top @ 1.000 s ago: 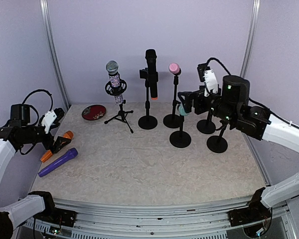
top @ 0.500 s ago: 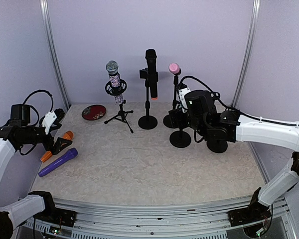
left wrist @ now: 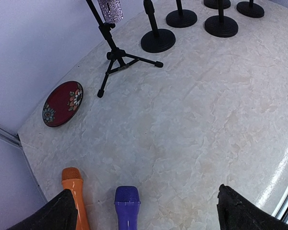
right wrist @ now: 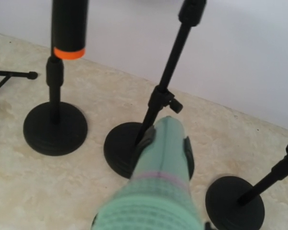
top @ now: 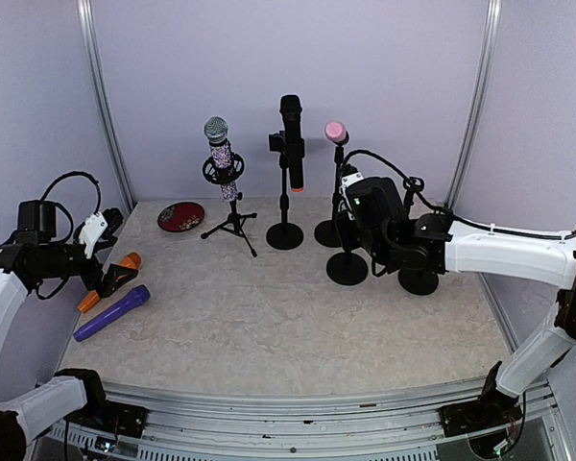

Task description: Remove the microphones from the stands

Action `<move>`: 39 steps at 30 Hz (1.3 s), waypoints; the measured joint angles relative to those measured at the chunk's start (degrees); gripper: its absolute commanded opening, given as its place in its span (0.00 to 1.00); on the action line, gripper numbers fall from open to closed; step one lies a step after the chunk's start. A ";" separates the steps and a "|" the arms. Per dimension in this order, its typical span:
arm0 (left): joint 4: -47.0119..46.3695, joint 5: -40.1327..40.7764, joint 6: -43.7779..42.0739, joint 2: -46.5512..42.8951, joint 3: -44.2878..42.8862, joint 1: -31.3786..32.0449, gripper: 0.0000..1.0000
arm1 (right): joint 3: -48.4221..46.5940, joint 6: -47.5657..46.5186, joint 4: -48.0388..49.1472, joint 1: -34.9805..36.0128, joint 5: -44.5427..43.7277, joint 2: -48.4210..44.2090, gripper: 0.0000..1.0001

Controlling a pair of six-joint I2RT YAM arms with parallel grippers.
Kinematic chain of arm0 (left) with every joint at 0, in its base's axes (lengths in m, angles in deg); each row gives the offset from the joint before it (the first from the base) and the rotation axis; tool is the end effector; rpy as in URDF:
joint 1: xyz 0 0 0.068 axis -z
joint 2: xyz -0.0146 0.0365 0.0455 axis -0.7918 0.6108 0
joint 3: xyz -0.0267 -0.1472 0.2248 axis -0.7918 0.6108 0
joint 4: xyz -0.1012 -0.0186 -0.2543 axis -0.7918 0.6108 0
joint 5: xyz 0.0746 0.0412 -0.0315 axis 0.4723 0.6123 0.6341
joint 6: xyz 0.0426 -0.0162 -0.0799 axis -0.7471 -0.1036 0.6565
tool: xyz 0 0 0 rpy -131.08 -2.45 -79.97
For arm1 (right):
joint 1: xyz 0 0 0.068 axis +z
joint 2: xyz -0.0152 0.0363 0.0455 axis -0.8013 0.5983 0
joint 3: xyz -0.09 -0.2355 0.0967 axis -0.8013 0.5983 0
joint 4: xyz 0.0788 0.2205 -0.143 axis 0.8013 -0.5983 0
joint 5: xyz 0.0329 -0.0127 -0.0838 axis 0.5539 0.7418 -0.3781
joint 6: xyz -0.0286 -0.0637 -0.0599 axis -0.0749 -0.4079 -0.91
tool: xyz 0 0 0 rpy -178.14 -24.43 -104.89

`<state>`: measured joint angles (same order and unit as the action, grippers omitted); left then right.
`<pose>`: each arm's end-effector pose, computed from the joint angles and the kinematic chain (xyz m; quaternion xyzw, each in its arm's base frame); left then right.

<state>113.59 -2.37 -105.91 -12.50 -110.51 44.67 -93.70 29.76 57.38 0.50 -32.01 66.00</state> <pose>0.2079 -0.0189 0.2849 0.3968 0.7842 -0.0635 0.4729 0.2783 0.2849 0.2904 -0.1233 0.8078 -0.0088 0.5763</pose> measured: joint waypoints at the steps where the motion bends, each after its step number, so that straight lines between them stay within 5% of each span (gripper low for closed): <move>1: 0.00 0.04 0.00 0.02 0.00 0.00 0.99 | -0.13 -0.09 0.02 0.31 -0.22 0.20 0.04; 10: -0.15 -0.04 1.18 1.66 0.00 0.00 0.99 | -0.83 -1.36 1.38 4.94 0.76 0.79 0.00; 21: -5.14 -2.19 7.82 0.98 0.00 1.20 0.99 | -0.83 -2.01 12.55 10.03 12.20 2.51 0.00; 29: -13.27 -1.88 18.32 5.33 0.00 13.00 0.96 | -8.66 -4.39 21.40 13.55 14.29 14.03 0.00; 34: -19.19 0.04 24.44 8.50 1.66 21.16 0.83 | -16.68 -5.99 23.56 15.65 14.80 22.01 0.00; 39: -24.00 2.25 29.62 12.44 3.78 22.88 0.73 | -18.95 -6.67 25.33 17.55 15.50 23.89 0.00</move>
<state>89.59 -0.12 -76.29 -0.06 -106.73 67.56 -112.65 23.09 82.71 18.05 -16.51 89.89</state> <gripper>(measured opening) 0.769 0.418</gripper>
